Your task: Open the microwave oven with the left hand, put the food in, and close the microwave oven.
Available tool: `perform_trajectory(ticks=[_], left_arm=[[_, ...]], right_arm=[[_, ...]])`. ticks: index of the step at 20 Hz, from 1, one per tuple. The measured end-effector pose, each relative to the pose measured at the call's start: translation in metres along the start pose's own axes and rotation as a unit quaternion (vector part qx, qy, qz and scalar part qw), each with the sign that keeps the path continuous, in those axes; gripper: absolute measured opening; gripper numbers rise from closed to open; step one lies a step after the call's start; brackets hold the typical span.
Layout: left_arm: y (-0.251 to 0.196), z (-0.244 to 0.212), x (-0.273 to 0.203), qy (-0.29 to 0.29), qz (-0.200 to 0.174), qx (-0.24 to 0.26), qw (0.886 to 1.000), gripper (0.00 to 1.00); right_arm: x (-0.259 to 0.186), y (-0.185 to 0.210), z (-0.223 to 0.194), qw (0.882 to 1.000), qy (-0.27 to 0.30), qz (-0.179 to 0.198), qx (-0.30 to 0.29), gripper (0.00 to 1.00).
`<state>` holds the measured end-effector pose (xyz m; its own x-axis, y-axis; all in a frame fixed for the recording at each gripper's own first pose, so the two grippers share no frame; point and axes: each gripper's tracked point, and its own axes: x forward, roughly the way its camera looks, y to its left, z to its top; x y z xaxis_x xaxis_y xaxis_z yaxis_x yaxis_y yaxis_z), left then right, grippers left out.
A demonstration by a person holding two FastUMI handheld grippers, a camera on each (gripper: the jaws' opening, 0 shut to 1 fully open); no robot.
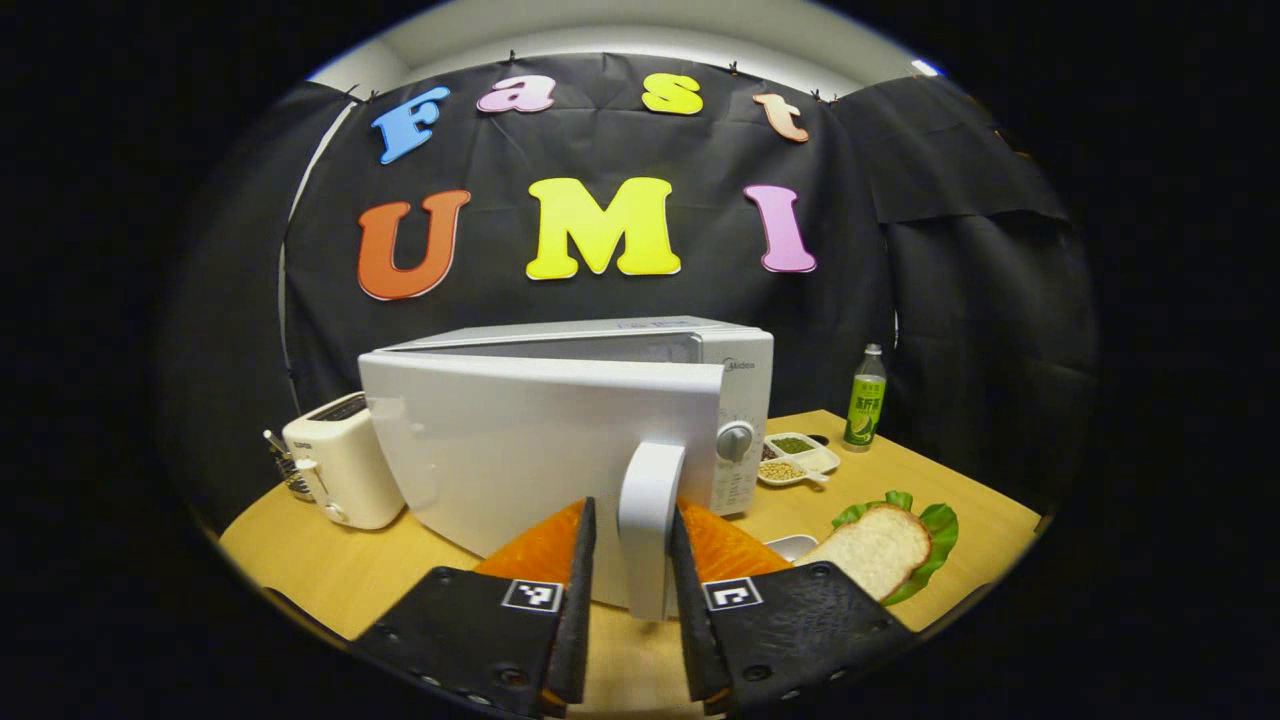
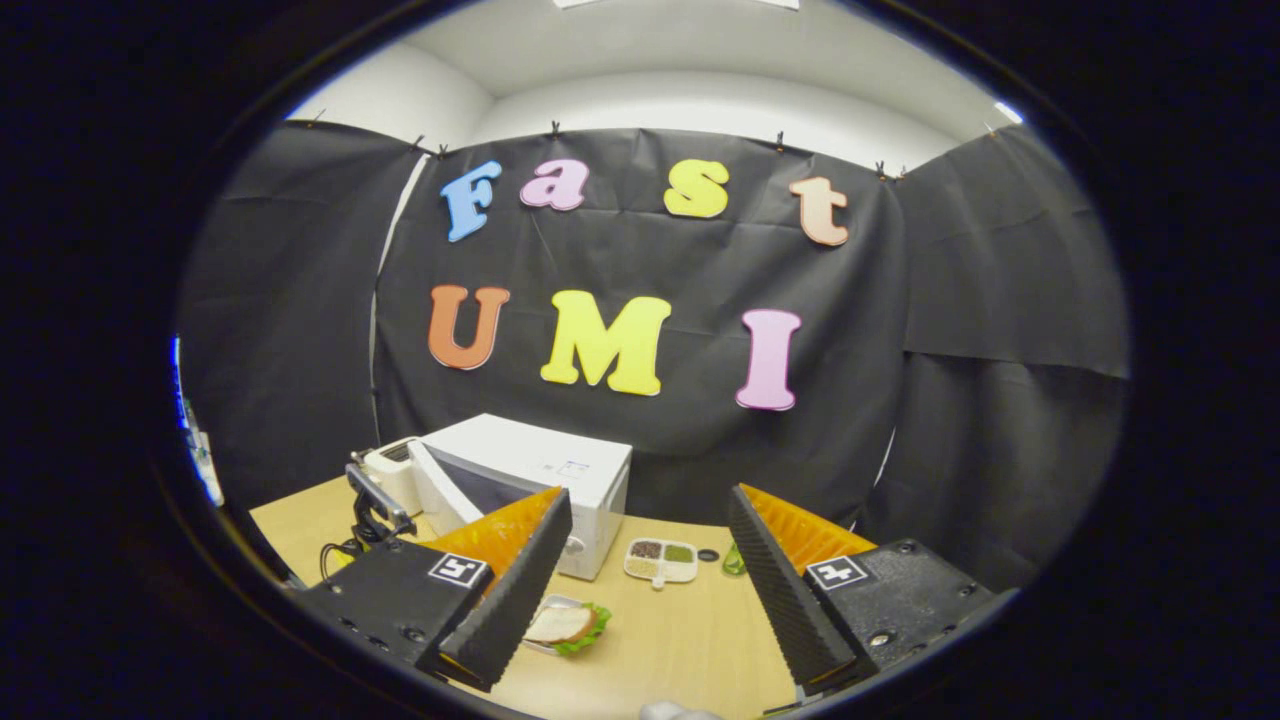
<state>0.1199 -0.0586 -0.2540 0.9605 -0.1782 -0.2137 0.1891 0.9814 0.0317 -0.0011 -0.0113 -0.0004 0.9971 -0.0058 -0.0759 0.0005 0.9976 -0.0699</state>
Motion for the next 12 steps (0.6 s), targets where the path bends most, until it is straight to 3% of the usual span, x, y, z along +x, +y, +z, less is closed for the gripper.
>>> perform_trajectory(ticks=[1, 2, 3, 4, 11, 12], left_arm=[[0.009, 0.003, -0.006, -0.002, 0.005, 0.000, 1.000, 0.41], [0.020, 0.003, -0.015, -0.003, 0.017, 0.002, 1.000, 0.65], [0.023, -0.001, -0.017, 0.005, 0.012, -0.003, 1.000, 0.77], [0.027, -0.003, -0.026, 0.010, 0.014, -0.005, 1.000, 0.98], [0.082, -0.018, -0.087, 0.023, 0.063, 0.005, 0.998, 0.96], [0.093, -0.020, -0.097, 0.025, 0.072, 0.008, 0.997, 0.97]], right_arm=[[-0.002, 0.003, -0.001, 1.000, 0.000, 0.004, 0.002, 0.96], [-0.003, 0.005, -0.002, 1.000, 0.000, 0.007, 0.005, 0.96], [-0.005, 0.008, -0.004, 1.000, 0.001, 0.009, 0.007, 0.96], [-0.005, 0.010, -0.007, 1.000, 0.003, 0.011, 0.010, 0.96], [-0.007, 0.033, -0.018, 0.999, 0.012, 0.031, 0.027, 0.96], [-0.007, 0.036, -0.019, 0.999, 0.012, 0.033, 0.029, 1.00]])
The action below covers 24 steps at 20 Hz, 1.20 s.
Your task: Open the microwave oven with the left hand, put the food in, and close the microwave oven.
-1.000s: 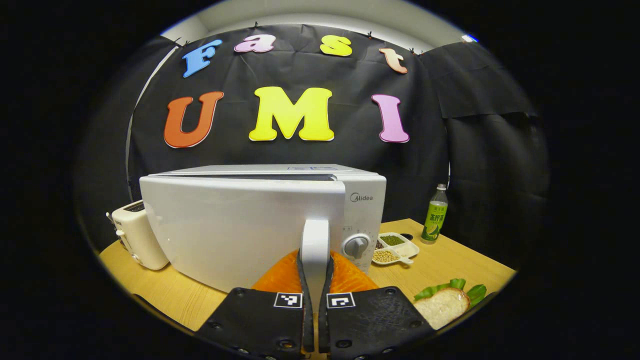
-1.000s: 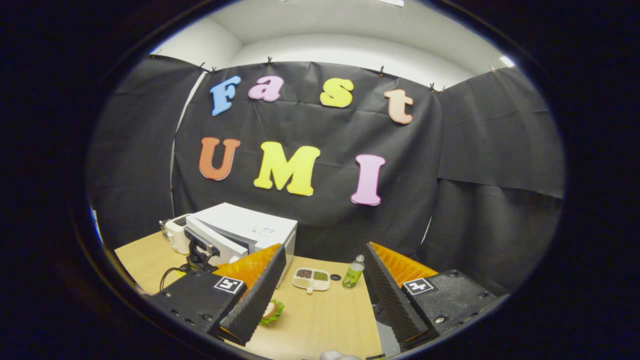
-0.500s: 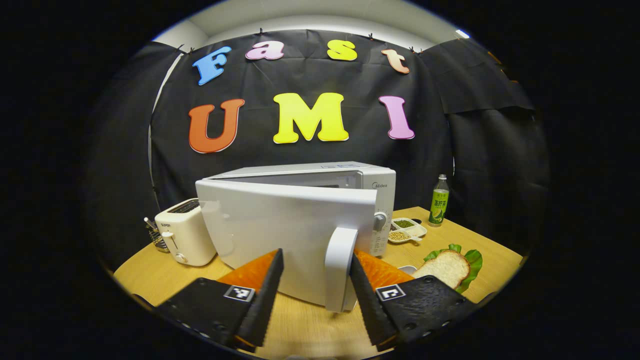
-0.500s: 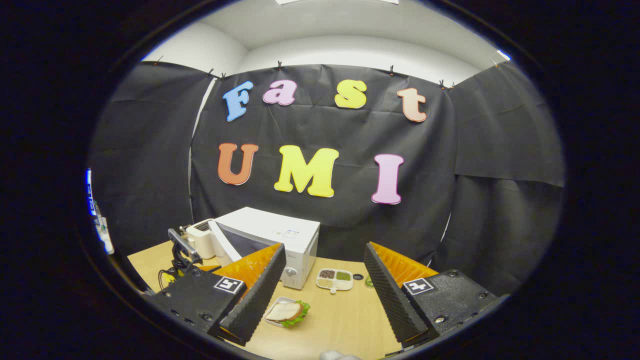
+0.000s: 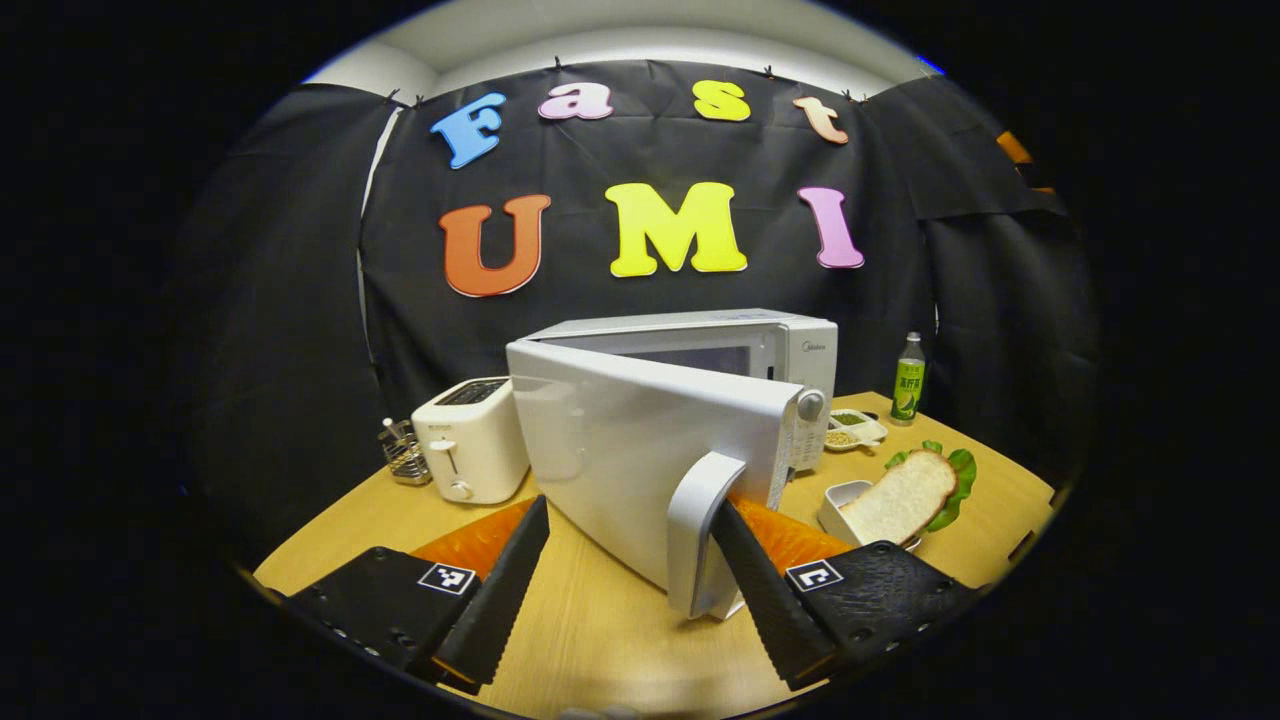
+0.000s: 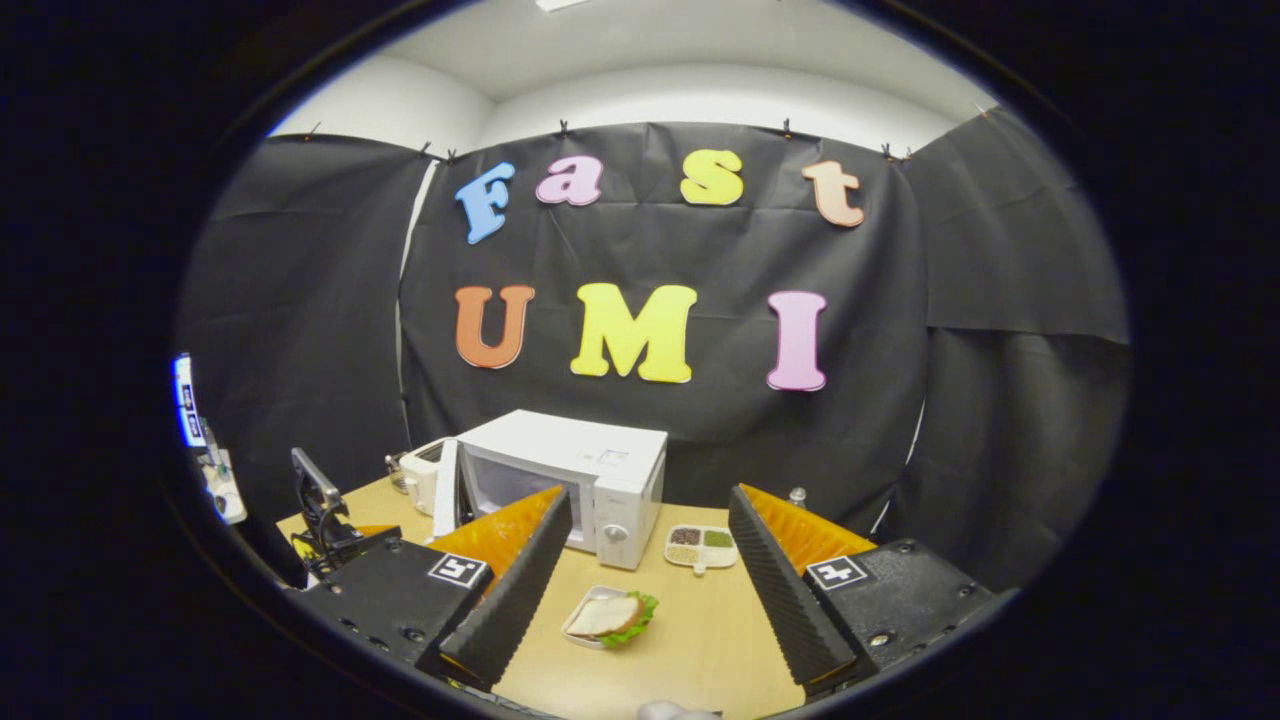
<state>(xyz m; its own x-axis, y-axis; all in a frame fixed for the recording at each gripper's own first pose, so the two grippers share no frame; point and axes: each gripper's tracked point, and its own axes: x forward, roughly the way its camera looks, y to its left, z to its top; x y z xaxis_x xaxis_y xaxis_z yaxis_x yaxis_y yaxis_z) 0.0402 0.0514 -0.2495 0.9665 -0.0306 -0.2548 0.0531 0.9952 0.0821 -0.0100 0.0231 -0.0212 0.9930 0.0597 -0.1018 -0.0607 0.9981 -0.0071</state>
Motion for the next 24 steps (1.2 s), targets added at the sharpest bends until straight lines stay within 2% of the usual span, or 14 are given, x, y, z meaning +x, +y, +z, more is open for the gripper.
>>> perform_trajectory(ticks=[1, 2, 3, 9, 11, 13, 14, 16, 17, 18, 20, 24], left_arm=[[0.012, -0.002, -0.007, 0.002, 0.010, 0.003, 1.000, 0.97], [0.026, -0.006, -0.013, 0.006, 0.020, 0.004, 1.000, 0.96], [0.039, -0.009, -0.020, 0.010, 0.032, 0.003, 0.999, 0.96], [0.118, -0.028, -0.058, 0.031, 0.105, -0.005, 0.994, 0.97], [0.134, -0.031, -0.070, 0.033, 0.122, -0.009, 0.992, 0.96], [0.144, -0.034, -0.082, 0.037, 0.133, -0.006, 0.990, 0.96], [0.147, -0.034, -0.088, 0.039, 0.135, -0.006, 0.990, 0.96], [0.146, -0.030, -0.099, 0.036, 0.135, -0.003, 0.990, 0.96], [0.144, -0.028, -0.103, 0.034, 0.134, -0.002, 0.990, 0.97], [0.141, -0.025, -0.108, 0.032, 0.133, -0.002, 0.991, 0.96], [0.133, -0.016, -0.114, 0.026, 0.128, -0.012, 0.991, 0.96], [0.104, 0.008, -0.122, 0.005, 0.111, -0.024, 0.993, 0.96]], right_arm=[[0.000, 0.002, -0.001, 1.000, -0.001, 0.001, 0.000, 0.96], [0.000, 0.005, -0.002, 1.000, -0.001, 0.003, 0.000, 1.00], [-0.001, 0.008, -0.003, 1.000, -0.001, 0.005, 0.001, 0.96], [0.000, 0.026, -0.012, 1.000, 0.008, 0.024, -0.006, 0.96], [0.003, 0.029, -0.015, 1.000, 0.010, 0.028, -0.007, 1.00], [0.007, 0.030, -0.018, 0.999, 0.013, 0.031, -0.007, 0.96], [0.009, 0.029, -0.020, 0.999, 0.014, 0.032, -0.007, 1.00], [0.014, 0.026, -0.024, 0.999, 0.016, 0.033, -0.006, 0.96], [0.018, 0.024, -0.026, 0.999, 0.017, 0.034, -0.006, 1.00], [0.020, 0.022, -0.030, 0.999, 0.019, 0.035, -0.005, 0.96], [0.028, 0.013, -0.039, 0.999, 0.025, 0.034, -0.003, 0.96], [0.049, -0.012, -0.076, 0.998, 0.052, 0.022, 0.014, 0.96]])
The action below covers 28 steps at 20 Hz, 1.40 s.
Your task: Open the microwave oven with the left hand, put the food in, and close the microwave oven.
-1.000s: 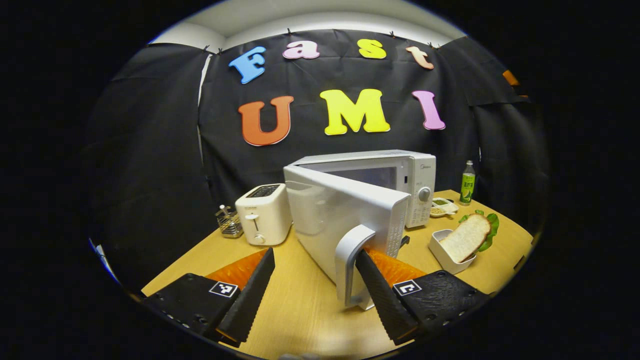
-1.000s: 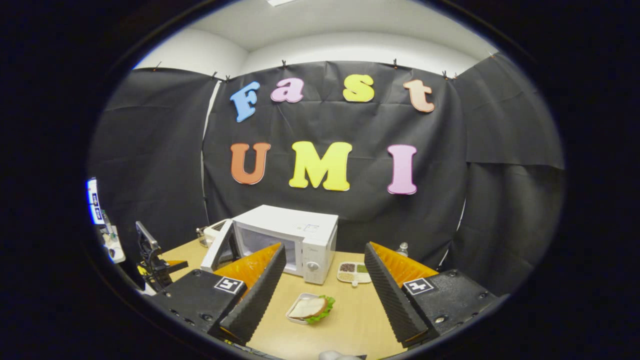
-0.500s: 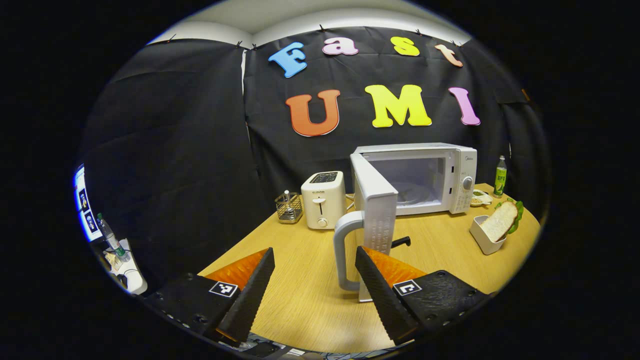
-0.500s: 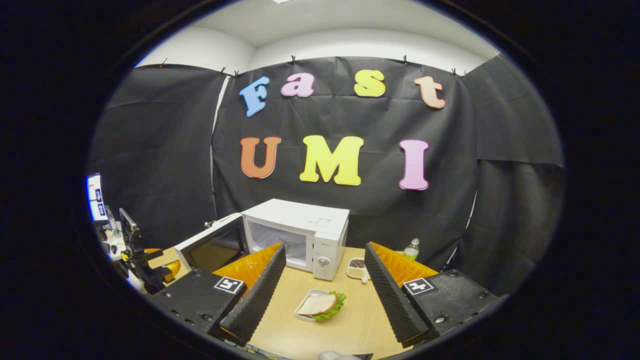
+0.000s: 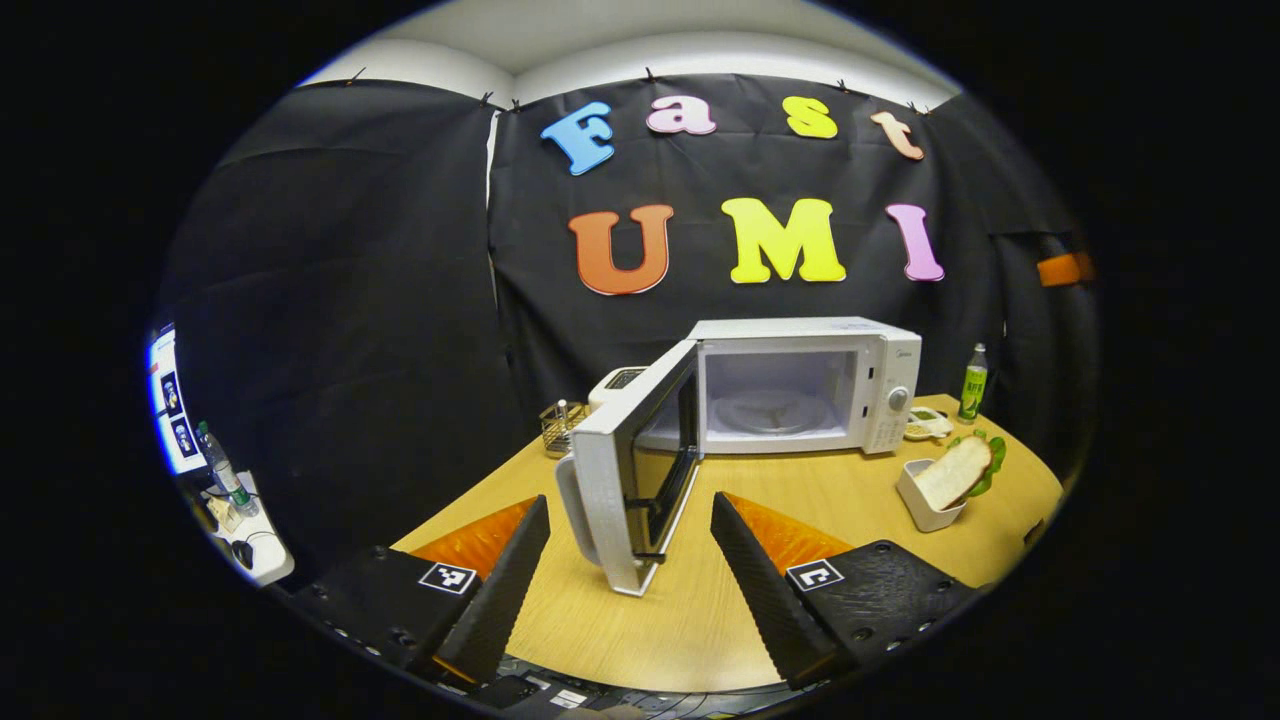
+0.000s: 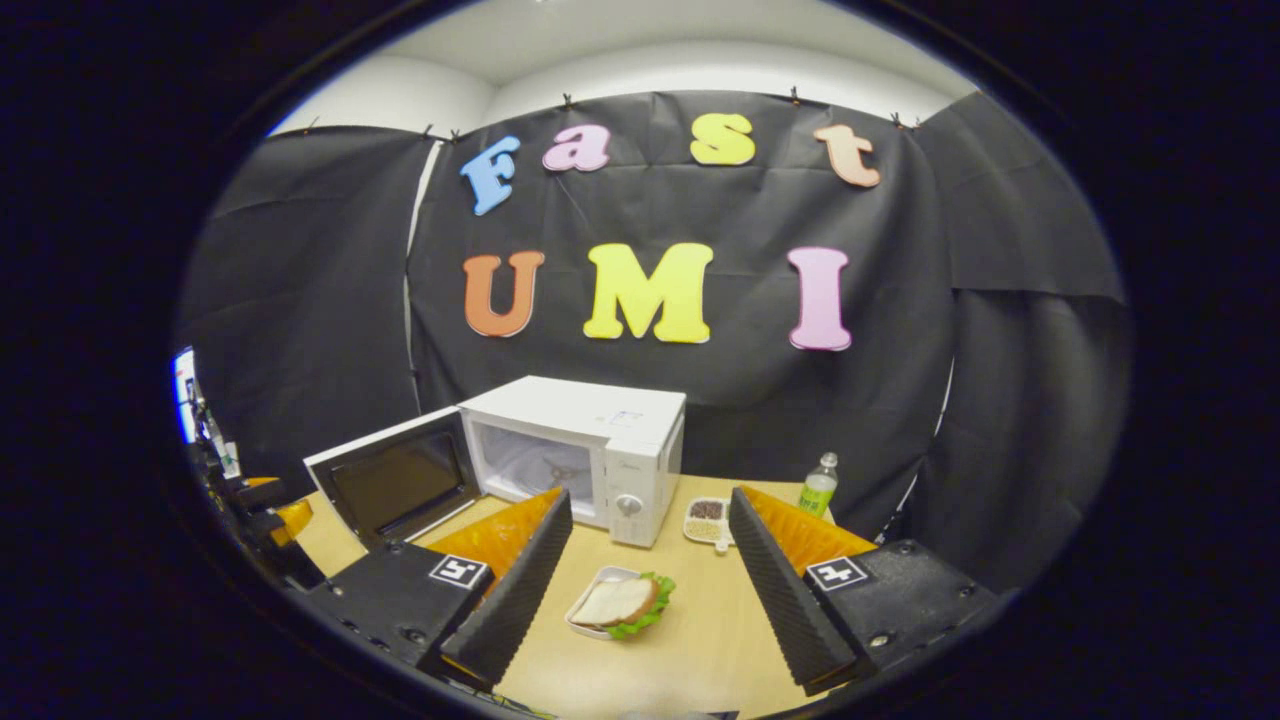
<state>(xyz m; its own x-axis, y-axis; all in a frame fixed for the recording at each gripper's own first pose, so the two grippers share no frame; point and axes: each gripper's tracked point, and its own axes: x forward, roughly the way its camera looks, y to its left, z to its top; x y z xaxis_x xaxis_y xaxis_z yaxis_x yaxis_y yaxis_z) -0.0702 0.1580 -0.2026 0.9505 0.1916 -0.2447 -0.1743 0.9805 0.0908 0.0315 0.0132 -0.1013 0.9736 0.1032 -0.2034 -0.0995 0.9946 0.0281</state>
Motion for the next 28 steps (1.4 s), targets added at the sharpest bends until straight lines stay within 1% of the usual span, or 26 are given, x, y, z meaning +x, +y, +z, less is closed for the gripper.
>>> perform_trajectory(ticks=[1, 2, 5, 6, 7, 9, 10, 12, 13, 15, 18, 19, 20, 21, 22, 23, 24, 25, 26, 27, 28], left_arm=[[-0.008, 0.006, -0.002, -0.004, -0.003, 0.001, 1.000, 0.96], [-0.017, 0.013, -0.005, -0.008, -0.011, 0.000, 1.000, 0.97], [-0.043, 0.031, -0.012, -0.016, -0.026, 0.003, 1.000, 0.97], [-0.050, 0.037, -0.015, -0.019, -0.027, 0.005, 0.999, 0.96], [-0.057, 0.042, -0.017, -0.020, -0.028, 0.007, 0.999, 0.97], [-0.072, 0.050, -0.020, -0.018, -0.028, 0.006, 0.999, 0.97], [-0.079, 0.055, -0.022, -0.019, -0.026, 0.004, 0.999, 0.96], [-0.091, 0.063, -0.026, -0.017, -0.017, 0.007, 1.000, 0.96], [-0.096, 0.067, -0.028, -0.018, -0.011, 0.011, 1.000, 0.97], [-0.106, 0.073, -0.033, -0.015, 0.002, 0.013, 1.000, 0.96], [-0.121, 0.081, -0.040, -0.012, 0.018, 0.008, 1.000, 0.96], [-0.126, 0.083, -0.042, -0.012, 0.022, 0.008, 1.000, 0.96], [-0.130, 0.084, -0.044, -0.011, 0.025, 0.007, 1.000, 0.97], [-0.134, 0.086, -0.045, -0.011, 0.028, 0.009, 1.000, 0.97], [-0.136, 0.088, -0.045, -0.010, 0.031, 0.011, 0.999, 0.96], [-0.138, 0.088, -0.044, -0.010, 0.032, 0.014, 0.999, 0.96], [-0.139, 0.089, -0.045, -0.010, 0.033, 0.016, 0.999, 0.96], [-0.141, 0.089, -0.044, -0.009, 0.033, 0.016, 0.999, 0.96], [-0.142, 0.089, -0.043, -0.008, 0.031, 0.015, 0.999, 0.96], [-0.141, 0.089, -0.041, -0.008, 0.030, 0.014, 0.999, 0.96], [-0.141, 0.087, -0.038, -0.006, 0.029, 0.013, 0.999, 0.96]], right_arm=[[0.007, -0.007, -0.011, 1.000, 0.011, 0.000, 0.006, 0.96], [0.015, -0.012, -0.025, 1.000, 0.025, 0.000, 0.015, 1.00], [0.040, -0.023, -0.067, 0.997, 0.066, 0.006, 0.038, 0.99], [0.050, -0.023, -0.082, 0.996, 0.076, 0.016, 0.038, 0.90], [0.058, -0.025, -0.098, 0.994, 0.095, 0.022, 0.042, 0.97], [0.075, -0.024, -0.129, 0.988, 0.133, 0.046, 0.067, 0.94], [0.082, -0.023, -0.141, 0.983, 0.152, 0.059, 0.086, 0.82], [0.098, -0.016, -0.160, 0.970, 0.184, 0.087, 0.133, 0.82], [0.106, -0.012, -0.165, 0.963, 0.198, 0.103, 0.151, 0.92], [0.119, -0.005, -0.179, 0.950, 0.225, 0.131, 0.172, 0.92], [0.131, 0.001, -0.200, 0.930, 0.267, 0.161, 0.193, 0.90], [0.134, 0.000, -0.204, 0.924, 0.281, 0.166, 0.202, 0.80], [0.136, 0.002, -0.207, 0.916, 0.294, 0.173, 0.213, 0.88], [0.138, 0.003, -0.210, 0.907, 0.308, 0.177, 0.225, 0.75], [0.139, 0.006, -0.216, 0.898, 0.324, 0.184, 0.237, 0.82], [0.140, 0.009, -0.218, 0.885, 0.341, 0.191, 0.254, 0.80], [0.137, 0.014, -0.221, 0.872, 0.356, 0.199, 0.270, 0.65], [0.137, 0.016, -0.221, 0.863, 0.366, 0.201, 0.284, 0.63], [0.136, 0.015, -0.222, 0.857, 0.374, 0.198, 0.293, 0.58], [0.136, 0.014, -0.221, 0.852, 0.378, 0.199, 0.302, 0.55], [0.134, 0.016, -0.220, 0.846, 0.382, 0.202, 0.313, 0.50]])
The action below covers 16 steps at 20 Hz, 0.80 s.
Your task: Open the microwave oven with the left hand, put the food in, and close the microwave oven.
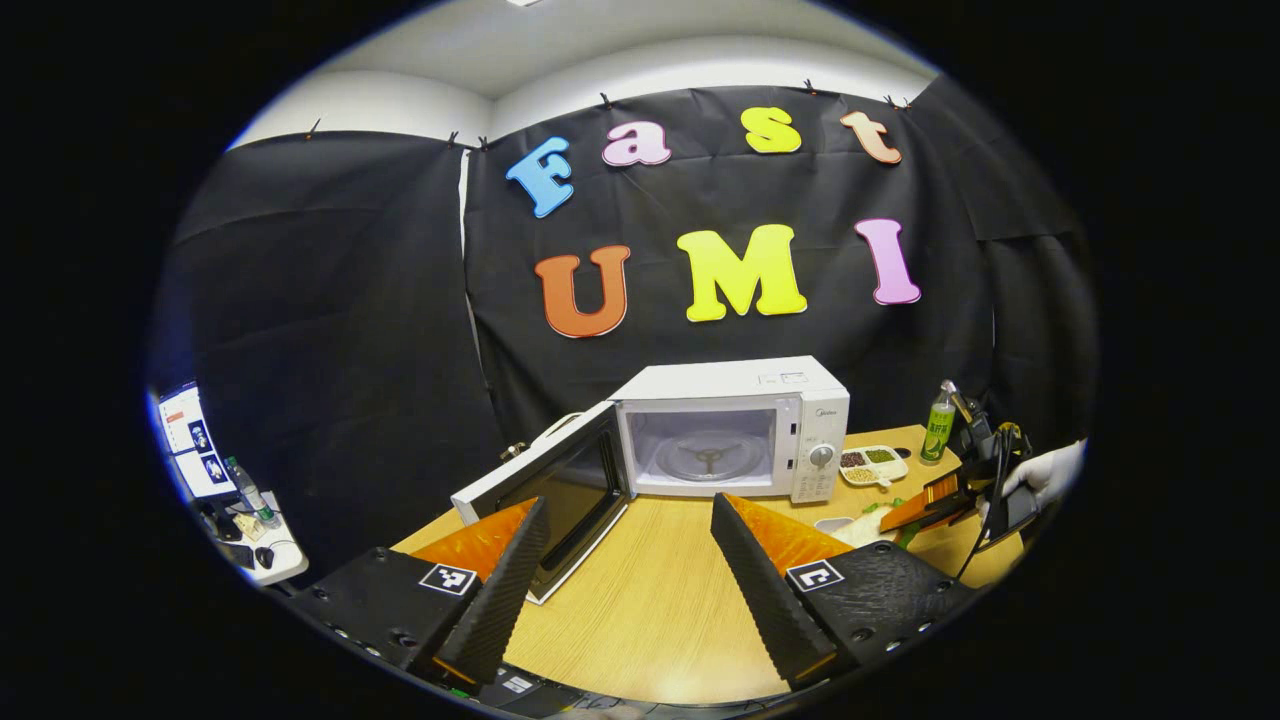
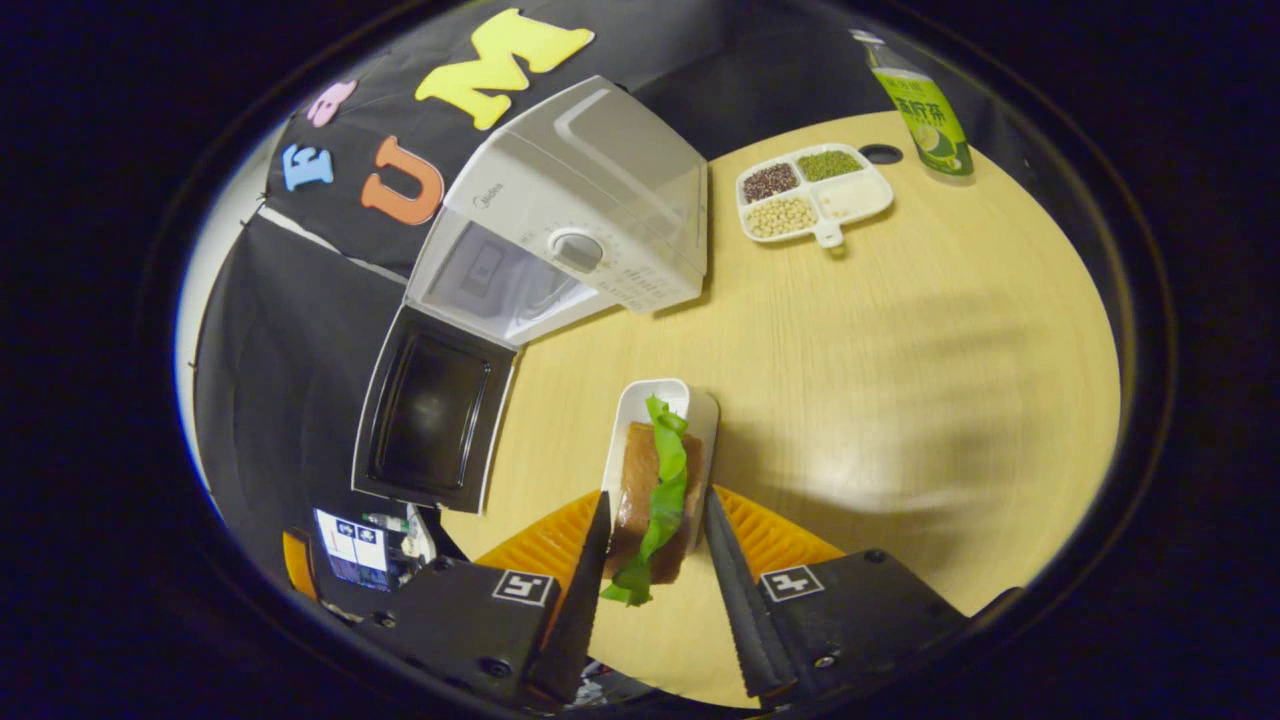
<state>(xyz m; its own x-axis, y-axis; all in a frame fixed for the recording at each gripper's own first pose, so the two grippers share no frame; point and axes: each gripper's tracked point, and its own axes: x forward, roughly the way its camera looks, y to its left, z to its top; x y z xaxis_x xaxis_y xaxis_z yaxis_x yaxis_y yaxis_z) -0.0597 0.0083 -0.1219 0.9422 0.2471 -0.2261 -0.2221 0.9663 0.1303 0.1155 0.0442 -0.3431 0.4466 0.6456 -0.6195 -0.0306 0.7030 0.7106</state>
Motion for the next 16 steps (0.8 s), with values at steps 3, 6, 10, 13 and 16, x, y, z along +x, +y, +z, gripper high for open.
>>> perform_trajectory(ticks=[3, 6, 10, 13, 16], left_arm=[[0.000, -0.001, 0.009, -0.003, -0.014, -0.003, 1.000, 0.97], [0.003, -0.005, 0.018, -0.003, -0.032, -0.002, 0.999, 0.97], [0.016, -0.011, 0.027, -0.004, -0.054, -0.006, 0.999, 0.97], [0.027, -0.014, 0.033, -0.005, -0.065, -0.002, 0.998, 0.97], [0.040, -0.020, 0.037, -0.003, -0.079, -0.004, 0.997, 0.97]], right_arm=[[0.004, 0.002, -0.001, 0.999, 0.009, 0.001, 0.031, 0.36], [0.004, 0.003, -0.002, 0.999, 0.008, -0.004, 0.050, 0.33], [-0.007, 0.014, -0.001, 0.999, -0.012, -0.018, 0.039, 0.29], [-0.021, 0.038, 0.006, 0.999, -0.034, -0.012, 0.034, 0.37], [-0.029, 0.064, 0.019, 0.998, -0.065, -0.009, 0.023, 0.37]])
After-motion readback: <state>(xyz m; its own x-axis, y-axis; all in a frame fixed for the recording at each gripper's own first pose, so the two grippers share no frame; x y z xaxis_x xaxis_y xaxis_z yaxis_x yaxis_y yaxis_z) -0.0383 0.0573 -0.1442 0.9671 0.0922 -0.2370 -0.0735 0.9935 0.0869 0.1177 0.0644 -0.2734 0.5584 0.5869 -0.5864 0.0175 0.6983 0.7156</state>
